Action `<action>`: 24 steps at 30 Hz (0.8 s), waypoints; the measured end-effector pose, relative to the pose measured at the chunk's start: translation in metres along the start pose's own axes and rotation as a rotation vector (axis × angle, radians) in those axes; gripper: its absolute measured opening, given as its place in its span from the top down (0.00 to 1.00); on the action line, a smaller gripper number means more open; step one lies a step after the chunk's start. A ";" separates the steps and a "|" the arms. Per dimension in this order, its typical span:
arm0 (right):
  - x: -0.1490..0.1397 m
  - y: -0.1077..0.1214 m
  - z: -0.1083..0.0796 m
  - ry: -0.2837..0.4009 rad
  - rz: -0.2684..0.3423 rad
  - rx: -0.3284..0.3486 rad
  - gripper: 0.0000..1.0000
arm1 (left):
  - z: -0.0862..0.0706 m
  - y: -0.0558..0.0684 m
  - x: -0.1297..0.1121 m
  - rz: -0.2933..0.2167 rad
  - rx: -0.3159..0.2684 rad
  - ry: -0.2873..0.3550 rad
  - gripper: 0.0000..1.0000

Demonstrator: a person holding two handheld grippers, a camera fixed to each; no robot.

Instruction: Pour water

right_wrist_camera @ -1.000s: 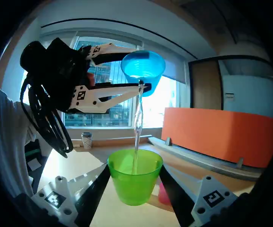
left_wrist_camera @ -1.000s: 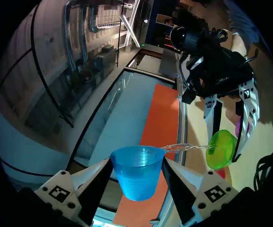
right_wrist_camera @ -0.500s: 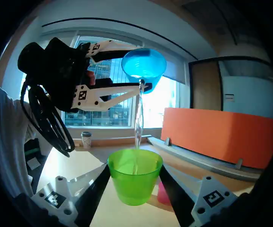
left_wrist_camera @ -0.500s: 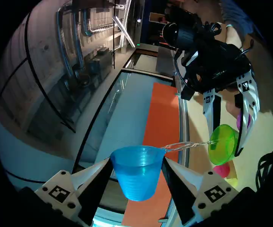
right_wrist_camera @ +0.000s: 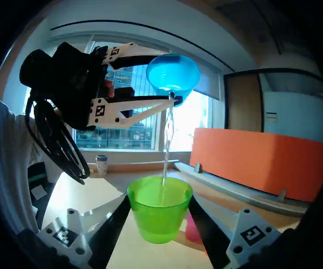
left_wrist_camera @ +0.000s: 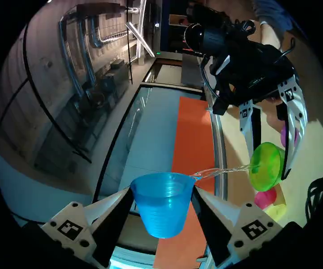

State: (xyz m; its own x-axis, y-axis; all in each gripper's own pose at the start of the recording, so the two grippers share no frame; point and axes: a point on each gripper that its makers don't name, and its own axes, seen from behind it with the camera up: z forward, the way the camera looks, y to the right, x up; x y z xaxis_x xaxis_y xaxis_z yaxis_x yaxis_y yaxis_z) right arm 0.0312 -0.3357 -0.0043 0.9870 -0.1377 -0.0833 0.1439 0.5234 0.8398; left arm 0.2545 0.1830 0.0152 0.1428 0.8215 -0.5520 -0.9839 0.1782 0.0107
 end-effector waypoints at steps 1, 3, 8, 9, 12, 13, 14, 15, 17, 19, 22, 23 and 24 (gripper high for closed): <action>0.000 0.000 0.000 0.001 0.000 0.000 0.10 | 0.000 0.001 0.000 0.004 0.001 0.000 0.13; 0.001 0.000 0.000 0.002 0.001 0.000 0.10 | 0.000 0.002 0.000 0.010 0.002 0.001 0.13; 0.001 0.001 0.000 0.005 0.000 -0.004 0.10 | 0.001 0.004 0.002 0.029 0.001 0.006 0.13; 0.001 0.001 0.000 0.005 0.000 -0.005 0.10 | 0.001 0.003 0.002 0.034 0.001 0.006 0.13; 0.002 0.001 -0.001 0.008 0.001 -0.006 0.11 | 0.001 0.001 0.003 0.052 0.003 0.007 0.13; 0.002 0.001 -0.001 0.009 0.002 -0.006 0.11 | 0.002 0.001 0.003 0.058 0.004 0.007 0.13; 0.002 0.001 -0.001 0.009 0.003 -0.005 0.11 | 0.002 0.000 0.003 0.063 0.004 0.007 0.13; 0.002 0.001 -0.001 0.010 0.004 -0.005 0.11 | 0.002 0.000 0.003 0.069 0.004 0.007 0.13; 0.003 0.001 -0.001 0.011 0.005 -0.006 0.11 | 0.002 -0.001 0.003 0.082 0.006 0.006 0.13; 0.003 0.001 -0.001 0.012 0.004 -0.007 0.11 | 0.002 -0.001 0.004 0.095 0.007 0.006 0.13; 0.003 0.002 -0.001 0.012 0.003 -0.007 0.11 | 0.001 -0.002 0.005 0.113 0.008 0.007 0.13; 0.004 0.002 -0.001 0.012 0.003 -0.008 0.11 | 0.001 -0.002 0.005 0.118 0.008 0.007 0.13; 0.004 0.002 -0.001 0.012 0.003 -0.008 0.11 | 0.000 -0.002 0.006 0.123 0.009 0.008 0.13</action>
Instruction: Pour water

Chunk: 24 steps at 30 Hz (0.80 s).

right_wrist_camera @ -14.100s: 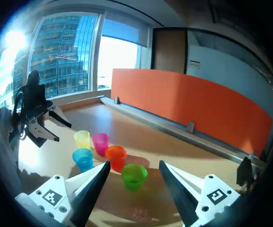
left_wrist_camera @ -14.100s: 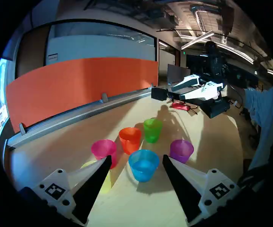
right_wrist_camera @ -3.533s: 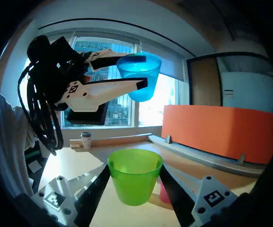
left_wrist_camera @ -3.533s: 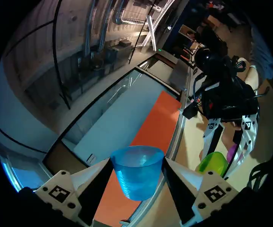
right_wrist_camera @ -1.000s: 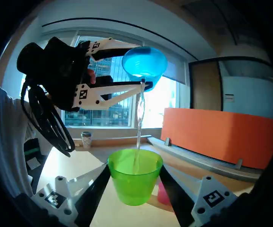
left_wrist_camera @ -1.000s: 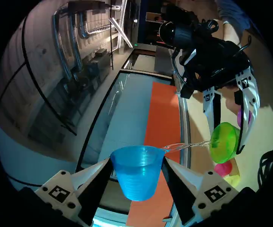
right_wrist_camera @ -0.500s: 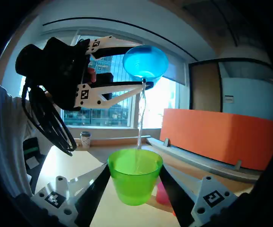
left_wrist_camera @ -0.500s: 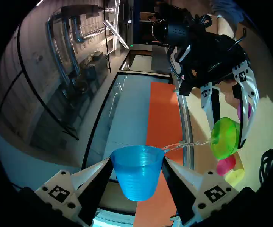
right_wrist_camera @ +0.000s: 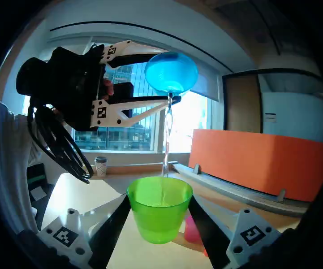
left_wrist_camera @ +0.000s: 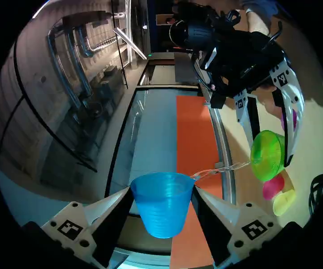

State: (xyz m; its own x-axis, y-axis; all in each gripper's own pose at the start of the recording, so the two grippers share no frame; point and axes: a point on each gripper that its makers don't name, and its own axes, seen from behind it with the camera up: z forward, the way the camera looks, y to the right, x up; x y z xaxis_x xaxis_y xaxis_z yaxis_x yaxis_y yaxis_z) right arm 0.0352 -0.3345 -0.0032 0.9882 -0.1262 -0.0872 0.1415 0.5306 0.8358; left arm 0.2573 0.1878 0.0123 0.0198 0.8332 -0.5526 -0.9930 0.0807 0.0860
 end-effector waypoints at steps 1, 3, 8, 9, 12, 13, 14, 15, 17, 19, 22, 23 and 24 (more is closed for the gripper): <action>0.000 0.000 0.000 0.001 0.000 0.000 0.11 | 0.000 0.000 0.001 0.007 0.001 0.001 0.13; 0.001 0.000 0.000 0.003 0.001 -0.001 0.11 | -0.001 -0.001 0.002 0.018 0.002 0.004 0.13; 0.002 0.000 0.001 0.005 0.002 -0.002 0.11 | 0.000 -0.003 0.004 0.059 0.003 0.005 0.13; 0.002 0.000 0.001 0.005 0.002 -0.002 0.11 | 0.000 -0.003 0.004 0.068 0.003 0.005 0.13; 0.002 -0.001 0.001 0.005 0.000 0.000 0.11 | 0.001 -0.004 0.005 0.097 0.003 0.005 0.13; 0.003 -0.001 0.001 0.006 0.000 0.000 0.11 | 0.001 -0.004 0.005 0.105 0.003 0.005 0.13; 0.003 -0.001 0.001 0.007 -0.001 0.000 0.11 | 0.001 -0.004 0.005 0.113 0.003 0.004 0.13; 0.003 -0.001 0.001 0.008 -0.001 0.000 0.11 | 0.001 -0.004 0.006 0.120 0.003 0.005 0.13; 0.004 -0.001 0.001 0.010 -0.001 0.000 0.11 | 0.000 -0.004 0.006 0.136 0.003 0.007 0.13; 0.005 -0.001 0.001 0.012 -0.001 0.000 0.11 | 0.000 -0.005 0.008 0.155 0.006 0.010 0.13; 0.006 -0.002 0.001 0.014 0.000 0.000 0.11 | 0.000 -0.007 0.010 0.179 0.010 0.015 0.13; 0.006 -0.002 0.002 0.014 0.000 0.001 0.11 | 0.000 -0.007 0.011 0.184 0.009 0.016 0.13; 0.006 -0.002 0.002 0.015 0.000 0.001 0.11 | 0.000 -0.008 0.012 0.188 0.009 0.017 0.13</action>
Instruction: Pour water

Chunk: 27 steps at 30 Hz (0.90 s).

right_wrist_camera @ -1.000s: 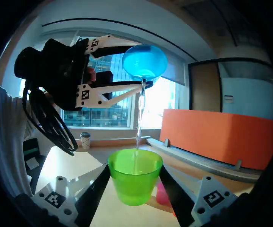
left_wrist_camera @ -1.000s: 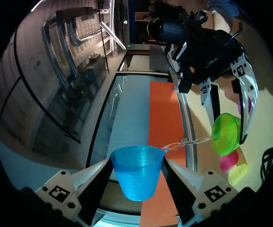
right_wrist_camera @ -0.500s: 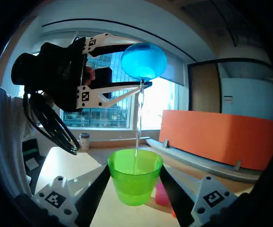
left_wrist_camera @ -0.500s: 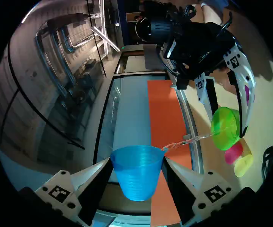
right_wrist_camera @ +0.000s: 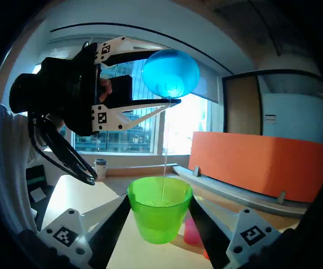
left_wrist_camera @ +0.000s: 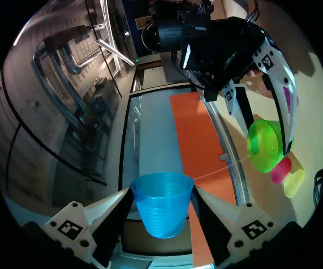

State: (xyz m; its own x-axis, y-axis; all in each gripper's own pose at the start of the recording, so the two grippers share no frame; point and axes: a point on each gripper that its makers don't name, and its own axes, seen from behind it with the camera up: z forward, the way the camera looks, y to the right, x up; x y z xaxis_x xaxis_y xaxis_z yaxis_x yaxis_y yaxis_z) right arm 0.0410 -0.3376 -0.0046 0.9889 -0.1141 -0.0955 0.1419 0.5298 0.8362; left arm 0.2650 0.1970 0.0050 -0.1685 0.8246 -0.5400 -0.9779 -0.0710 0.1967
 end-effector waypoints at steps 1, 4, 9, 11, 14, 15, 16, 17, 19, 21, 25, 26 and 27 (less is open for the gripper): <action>0.000 0.000 0.000 0.001 0.000 0.000 0.11 | 0.000 -0.001 0.001 0.004 0.001 0.003 0.13; 0.000 0.000 0.000 0.003 0.000 0.000 0.11 | 0.001 -0.003 0.004 0.017 0.004 0.010 0.13; 0.002 0.001 0.000 0.008 0.002 -0.002 0.11 | 0.001 -0.001 0.009 0.031 0.005 0.017 0.13; 0.002 0.001 -0.001 0.009 0.003 -0.002 0.11 | 0.001 0.000 0.010 0.033 0.004 0.020 0.13; 0.002 0.001 -0.001 0.010 0.002 -0.003 0.11 | 0.001 0.000 0.012 0.036 0.004 0.022 0.13; 0.002 0.001 -0.001 0.010 0.002 -0.004 0.11 | 0.001 0.000 0.012 0.036 0.004 0.022 0.13; 0.002 0.001 -0.001 0.010 0.002 -0.004 0.11 | 0.002 0.000 0.012 0.034 0.003 0.022 0.13; 0.003 0.002 -0.001 0.010 0.002 -0.004 0.11 | 0.002 0.000 0.012 0.033 0.003 0.023 0.13; 0.003 0.002 -0.001 0.011 0.002 -0.005 0.11 | 0.003 0.000 0.013 0.026 0.001 0.024 0.13; 0.003 0.002 -0.001 0.011 0.003 -0.006 0.11 | 0.003 0.001 0.013 0.016 -0.001 0.025 0.13; 0.002 0.004 -0.002 0.012 0.002 -0.007 0.11 | 0.004 0.001 0.013 -0.027 -0.001 0.028 0.13; 0.002 0.004 -0.003 0.012 0.002 -0.008 0.11 | 0.004 0.002 0.012 -0.043 -0.002 0.028 0.13; 0.002 0.005 -0.003 0.012 0.002 -0.009 0.11 | 0.004 0.002 0.012 -0.059 -0.004 0.028 0.13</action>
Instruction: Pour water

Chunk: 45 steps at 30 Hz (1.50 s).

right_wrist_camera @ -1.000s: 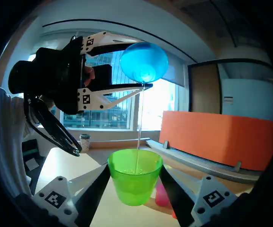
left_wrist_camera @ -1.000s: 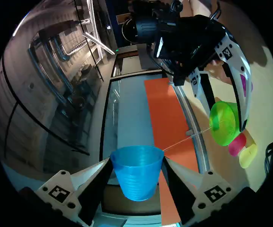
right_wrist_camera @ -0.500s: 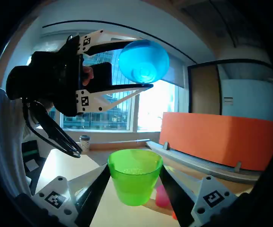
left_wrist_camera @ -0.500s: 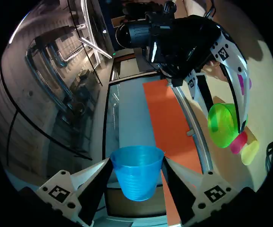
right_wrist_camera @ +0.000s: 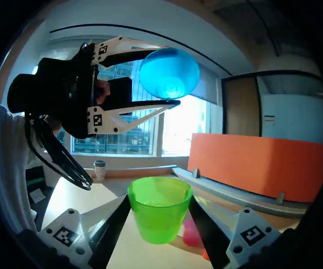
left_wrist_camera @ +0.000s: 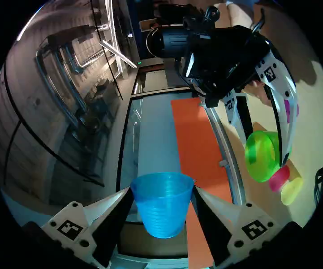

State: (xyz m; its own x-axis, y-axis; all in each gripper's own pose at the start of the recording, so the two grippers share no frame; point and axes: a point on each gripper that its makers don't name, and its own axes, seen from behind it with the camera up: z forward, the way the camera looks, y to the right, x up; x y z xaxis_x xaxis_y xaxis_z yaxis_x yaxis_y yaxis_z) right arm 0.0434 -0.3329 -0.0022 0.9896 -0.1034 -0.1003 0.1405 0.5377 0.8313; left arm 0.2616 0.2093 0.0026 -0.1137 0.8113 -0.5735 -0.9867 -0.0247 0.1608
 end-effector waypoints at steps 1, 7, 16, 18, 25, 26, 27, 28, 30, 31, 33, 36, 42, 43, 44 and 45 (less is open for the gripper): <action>0.000 0.001 0.000 0.000 0.000 -0.001 0.11 | 0.000 0.000 0.000 -0.022 0.000 0.002 0.13; 0.001 0.004 -0.002 0.003 0.004 -0.007 0.11 | -0.001 -0.001 -0.001 -0.148 -0.001 0.009 0.13; 0.006 0.007 -0.005 0.011 0.004 -0.012 0.11 | -0.002 0.003 -0.006 -0.339 0.001 -0.002 0.13; 0.006 0.007 -0.006 0.012 0.003 -0.015 0.11 | -0.002 0.004 -0.008 -0.379 0.005 -0.008 0.13; 0.008 0.010 -0.010 0.017 0.004 -0.023 0.11 | -0.004 0.009 -0.019 -0.536 0.015 -0.031 0.13; 0.008 0.010 -0.011 0.018 0.004 -0.024 0.11 | -0.005 0.010 -0.021 -0.559 0.016 -0.036 0.13; 0.008 0.010 -0.012 0.020 0.005 -0.025 0.11 | -0.005 0.011 -0.023 -0.581 0.017 -0.040 0.13; 0.008 0.010 -0.012 0.020 0.006 -0.025 0.11 | -0.006 0.011 -0.025 -0.608 0.019 -0.043 0.13; 0.008 0.011 -0.013 0.021 0.007 -0.027 0.11 | -0.007 0.012 -0.028 -0.656 0.023 -0.049 0.13; 0.008 0.011 -0.013 0.021 0.007 -0.028 0.11 | -0.007 0.012 -0.029 -0.683 0.025 -0.053 0.13; 0.009 0.011 -0.014 0.021 0.006 -0.030 0.11 | -0.009 0.012 -0.032 -0.732 0.028 -0.059 0.13; 0.009 0.011 -0.015 0.021 0.005 -0.032 0.11 | -0.011 0.015 -0.037 -0.817 0.028 -0.070 0.13; 0.010 0.009 -0.017 0.023 0.005 -0.035 0.11 | -0.010 0.021 -0.046 -0.999 0.022 -0.085 0.13; 0.010 0.009 -0.017 0.022 0.004 -0.036 0.11 | -0.011 0.022 -0.048 -1.026 0.023 -0.084 0.13; 0.010 0.009 -0.018 0.022 0.004 -0.037 0.11 | -0.011 0.022 -0.050 -1.051 0.025 -0.084 0.13; 0.010 0.009 -0.018 0.022 0.004 -0.038 0.11 | -0.012 0.023 -0.051 -1.076 0.026 -0.084 0.13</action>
State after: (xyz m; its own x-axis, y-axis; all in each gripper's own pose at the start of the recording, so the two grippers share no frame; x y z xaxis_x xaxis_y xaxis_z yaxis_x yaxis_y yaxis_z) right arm 0.0556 -0.3144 -0.0057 0.9905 -0.0831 -0.1097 0.1375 0.5694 0.8105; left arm 0.2437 0.1604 0.0262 0.8209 0.4373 -0.3674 -0.5613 0.7366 -0.3774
